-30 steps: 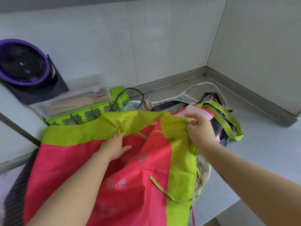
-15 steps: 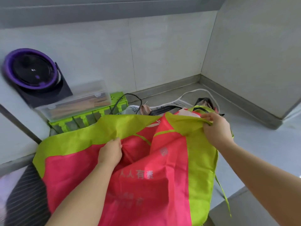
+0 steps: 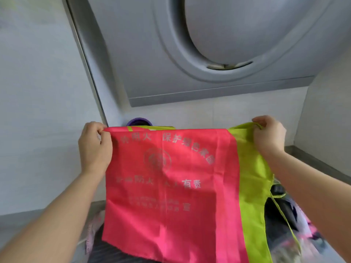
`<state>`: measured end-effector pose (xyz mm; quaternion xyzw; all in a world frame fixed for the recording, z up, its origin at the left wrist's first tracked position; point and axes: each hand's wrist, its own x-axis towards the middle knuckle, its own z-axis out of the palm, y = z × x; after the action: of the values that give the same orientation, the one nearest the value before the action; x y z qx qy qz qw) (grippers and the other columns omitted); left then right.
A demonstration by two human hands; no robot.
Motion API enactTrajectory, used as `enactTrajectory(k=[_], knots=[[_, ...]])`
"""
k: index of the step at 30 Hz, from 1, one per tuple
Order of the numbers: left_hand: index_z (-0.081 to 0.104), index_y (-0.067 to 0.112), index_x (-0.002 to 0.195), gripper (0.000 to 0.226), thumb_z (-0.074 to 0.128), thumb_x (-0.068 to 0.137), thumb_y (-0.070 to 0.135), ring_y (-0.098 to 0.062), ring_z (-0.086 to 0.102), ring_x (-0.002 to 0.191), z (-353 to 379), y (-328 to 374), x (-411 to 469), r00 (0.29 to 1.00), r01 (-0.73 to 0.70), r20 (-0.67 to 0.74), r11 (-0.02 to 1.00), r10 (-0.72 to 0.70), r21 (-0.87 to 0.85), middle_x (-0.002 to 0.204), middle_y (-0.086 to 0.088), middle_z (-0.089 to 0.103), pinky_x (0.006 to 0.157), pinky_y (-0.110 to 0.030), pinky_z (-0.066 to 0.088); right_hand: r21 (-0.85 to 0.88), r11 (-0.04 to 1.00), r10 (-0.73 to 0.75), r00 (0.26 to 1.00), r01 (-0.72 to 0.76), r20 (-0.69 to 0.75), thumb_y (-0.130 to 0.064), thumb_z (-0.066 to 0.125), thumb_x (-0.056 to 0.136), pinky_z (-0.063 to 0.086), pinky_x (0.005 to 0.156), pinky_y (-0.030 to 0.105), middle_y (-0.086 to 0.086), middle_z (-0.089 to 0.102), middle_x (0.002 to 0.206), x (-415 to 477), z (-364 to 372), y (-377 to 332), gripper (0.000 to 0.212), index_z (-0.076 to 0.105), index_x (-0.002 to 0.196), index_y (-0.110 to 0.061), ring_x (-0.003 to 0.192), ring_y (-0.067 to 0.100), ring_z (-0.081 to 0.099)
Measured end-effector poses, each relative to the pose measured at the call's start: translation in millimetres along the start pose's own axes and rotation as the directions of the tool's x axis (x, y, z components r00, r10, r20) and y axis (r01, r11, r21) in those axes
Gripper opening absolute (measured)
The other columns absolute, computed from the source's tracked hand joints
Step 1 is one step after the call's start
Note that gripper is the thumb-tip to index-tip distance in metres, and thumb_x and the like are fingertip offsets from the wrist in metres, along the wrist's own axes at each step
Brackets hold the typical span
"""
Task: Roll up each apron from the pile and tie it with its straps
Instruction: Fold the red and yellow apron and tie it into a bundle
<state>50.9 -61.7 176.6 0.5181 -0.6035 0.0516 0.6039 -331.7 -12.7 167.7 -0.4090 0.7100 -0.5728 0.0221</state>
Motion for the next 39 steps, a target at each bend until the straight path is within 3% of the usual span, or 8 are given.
enactTrajectory(k=[5, 10, 14, 18, 22, 29, 33, 39], knots=[[0.045, 0.004, 0.082, 0.011, 0.038, 0.089, 0.000, -0.017, 0.043, 0.065, -47, 26, 29, 0.993, 0.039, -0.110, 0.995, -0.048, -0.087, 0.073, -0.004, 0.052, 0.061, -0.027, 0.030, 0.133, 0.965, -0.245, 0.960, 0.228, 0.135, -0.005, 0.054, 0.089, 0.032, 0.080, 0.018, 0.009, 0.054, 0.112, 17, -8, -61, 0.024, 0.070, 0.104, -0.015, 0.108, 0.022, 0.052], [0.040, 0.006, 0.093, 0.007, 0.035, 0.097, 0.009, -0.030, 0.047, 0.074, -66, 27, 47, 0.998, 0.046, -0.046, 0.998, -0.044, 0.043, 0.076, -0.013, 0.049, 0.065, -0.036, 0.032, -0.041, 0.843, -0.333, 0.580, 0.537, 0.743, -0.072, 0.065, 0.060, 0.038, 0.073, 0.027, -0.003, 0.049, 0.086, 10, -19, -90, 0.049, 0.071, 0.075, -0.026, 0.081, 0.011, 0.049], [0.038, 0.005, 0.095, 0.008, 0.034, 0.099, 0.012, -0.036, 0.050, 0.074, -77, 30, 60, 0.999, 0.017, -0.039, 0.994, -0.013, 0.110, 0.077, -0.015, 0.051, 0.065, -0.043, 0.038, -0.287, 0.597, -0.340, 0.560, 0.749, 0.755, -0.059, 0.073, 0.068, 0.033, 0.076, 0.026, 0.001, 0.045, 0.106, 21, -14, -104, 0.046, 0.067, 0.083, -0.015, 0.097, 0.019, 0.048], [0.044, 0.008, 0.094, 0.008, 0.038, 0.098, 0.012, -0.024, 0.050, 0.083, -82, 41, 71, 0.995, -0.066, -0.066, 0.994, 0.072, 0.085, 0.094, -0.005, 0.053, 0.073, -0.034, 0.037, -0.394, 0.552, -0.652, 0.675, 0.735, 0.345, -0.051, 0.061, 0.084, 0.027, 0.094, 0.037, -0.002, 0.054, 0.118, 44, -26, -117, 0.031, 0.072, 0.098, -0.025, 0.116, 0.028, 0.040], [0.043, 0.009, 0.089, 0.013, 0.040, 0.100, 0.016, -0.024, 0.052, 0.081, -60, 44, 55, 0.967, 0.003, 0.254, 0.998, -0.019, 0.062, 0.088, -0.004, 0.057, 0.066, -0.032, 0.036, -0.734, 0.214, -0.441, 0.734, 0.644, 0.516, -0.037, 0.050, 0.091, 0.025, 0.099, 0.036, -0.009, 0.058, 0.112, 47, -21, -107, 0.024, 0.068, 0.105, -0.029, 0.119, 0.021, 0.035], [0.037, 0.004, 0.093, 0.015, 0.037, 0.101, 0.017, -0.016, 0.045, 0.061, -42, 54, 44, 0.969, -0.062, 0.239, 0.998, 0.056, 0.020, 0.067, -0.004, 0.045, 0.055, -0.031, 0.029, -0.690, 0.494, -0.321, 0.848, 0.529, 0.421, -0.004, 0.045, 0.087, 0.038, 0.067, 0.029, 0.010, 0.064, 0.105, 42, -14, -102, 0.023, 0.063, 0.099, -0.012, 0.100, 0.032, 0.062], [0.036, 0.005, 0.093, 0.017, 0.036, 0.101, 0.020, -0.021, 0.047, 0.064, -41, 60, 47, 0.968, -0.139, 0.212, 0.990, 0.136, -0.002, 0.070, -0.004, 0.047, 0.060, -0.038, 0.032, -0.594, 0.687, -0.088, 0.860, 0.417, 0.502, 0.003, 0.046, 0.083, 0.042, 0.054, 0.026, 0.001, 0.062, 0.052, 54, -14, -99, 0.016, 0.053, 0.075, -0.009, 0.077, 0.026, 0.069], [0.035, 0.009, 0.089, 0.016, 0.039, 0.100, 0.019, -0.026, 0.050, 0.060, -29, 59, 41, 0.950, -0.251, 0.192, 0.968, 0.247, -0.005, 0.064, -0.006, 0.046, 0.059, -0.044, 0.039, -0.074, 0.997, 0.033, 0.765, 0.019, 0.643, 0.006, 0.037, 0.092, 0.054, 0.046, 0.028, 0.018, 0.060, 0.075, 40, 0, -105, 0.026, 0.048, 0.078, -0.012, 0.064, 0.030, 0.065]])
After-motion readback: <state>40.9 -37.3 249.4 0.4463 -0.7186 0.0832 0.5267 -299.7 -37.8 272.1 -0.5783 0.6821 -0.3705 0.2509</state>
